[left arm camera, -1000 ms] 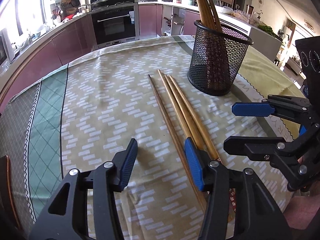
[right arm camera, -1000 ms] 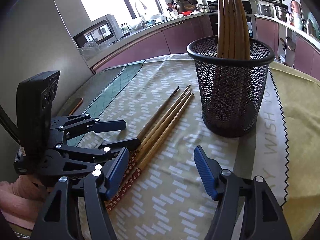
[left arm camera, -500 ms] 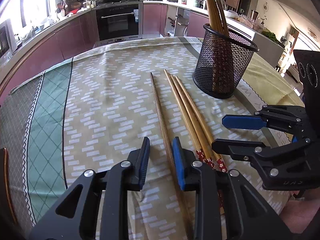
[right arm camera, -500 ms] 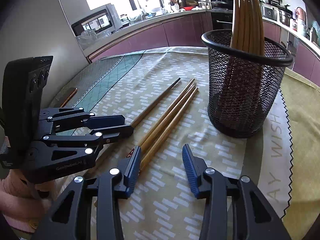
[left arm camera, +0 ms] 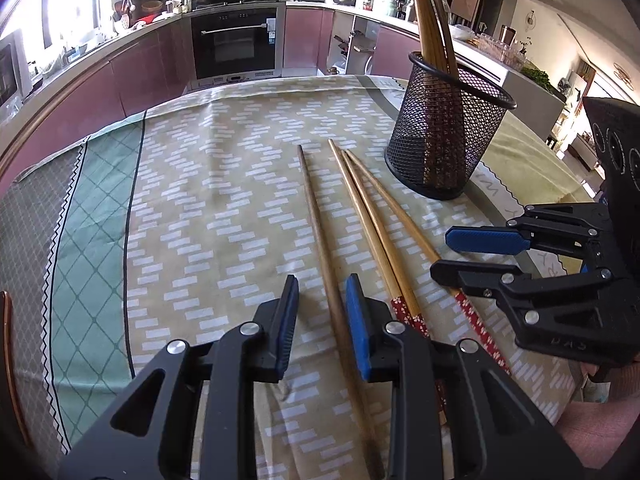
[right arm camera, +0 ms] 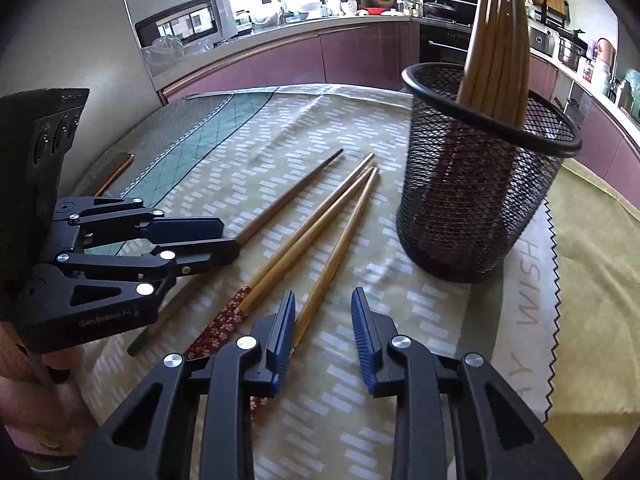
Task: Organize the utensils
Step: 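Close the left tool on a chopstick while the right tool grasps another chopstick, then lift the left tool's chopstick off the cloth while the right tool lifts its own, then raise the left tool's chopstick upright over the holder while the right tool carries its own there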
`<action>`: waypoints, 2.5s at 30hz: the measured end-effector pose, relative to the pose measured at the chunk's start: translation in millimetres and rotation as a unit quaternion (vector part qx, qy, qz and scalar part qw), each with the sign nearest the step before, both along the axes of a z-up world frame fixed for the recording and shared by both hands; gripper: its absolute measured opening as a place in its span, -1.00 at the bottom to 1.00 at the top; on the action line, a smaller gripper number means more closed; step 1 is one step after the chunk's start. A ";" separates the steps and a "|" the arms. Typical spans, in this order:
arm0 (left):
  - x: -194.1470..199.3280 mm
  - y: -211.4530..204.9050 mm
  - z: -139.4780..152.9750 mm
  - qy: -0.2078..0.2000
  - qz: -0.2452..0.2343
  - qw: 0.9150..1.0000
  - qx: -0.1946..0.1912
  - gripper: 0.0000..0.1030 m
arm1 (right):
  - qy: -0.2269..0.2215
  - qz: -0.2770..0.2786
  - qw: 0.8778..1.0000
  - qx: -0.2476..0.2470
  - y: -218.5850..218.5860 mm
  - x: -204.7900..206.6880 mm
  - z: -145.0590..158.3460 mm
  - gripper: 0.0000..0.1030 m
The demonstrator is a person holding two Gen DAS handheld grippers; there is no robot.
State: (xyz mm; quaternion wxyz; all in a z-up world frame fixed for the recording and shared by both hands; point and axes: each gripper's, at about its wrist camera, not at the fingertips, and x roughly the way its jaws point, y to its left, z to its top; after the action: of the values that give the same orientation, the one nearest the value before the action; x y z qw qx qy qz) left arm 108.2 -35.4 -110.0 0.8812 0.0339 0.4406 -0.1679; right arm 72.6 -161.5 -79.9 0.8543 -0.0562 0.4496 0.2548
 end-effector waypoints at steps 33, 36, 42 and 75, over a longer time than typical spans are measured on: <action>-5.6 -9.9 2.0 0.002 -0.016 1.000 -0.020 -0.85 | 0.010 0.000 0.997 0.082 -23.2 -2.7 6.0 -0.89; -5.3 -10.7 -1.5 0.007 -0.019 1.000 -0.017 -0.85 | 0.016 0.006 0.997 0.071 -19.3 -2.6 3.7 -0.89; 1.0 -13.1 -4.7 0.010 -0.024 1.000 -0.010 -0.77 | 0.025 0.003 0.998 0.059 -15.9 3.2 -1.9 -0.87; -6.3 -2.7 56.8 -0.032 -0.047 0.994 -0.096 -0.85 | -0.056 -0.010 0.989 0.137 -57.7 -10.5 53.2 -0.89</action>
State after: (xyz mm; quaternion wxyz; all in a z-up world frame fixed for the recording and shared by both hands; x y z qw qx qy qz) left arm 101.9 -38.1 -53.2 0.8851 -0.0244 0.3919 -0.2498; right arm 62.1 -219.1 -26.7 0.8802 0.0518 0.3620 0.3024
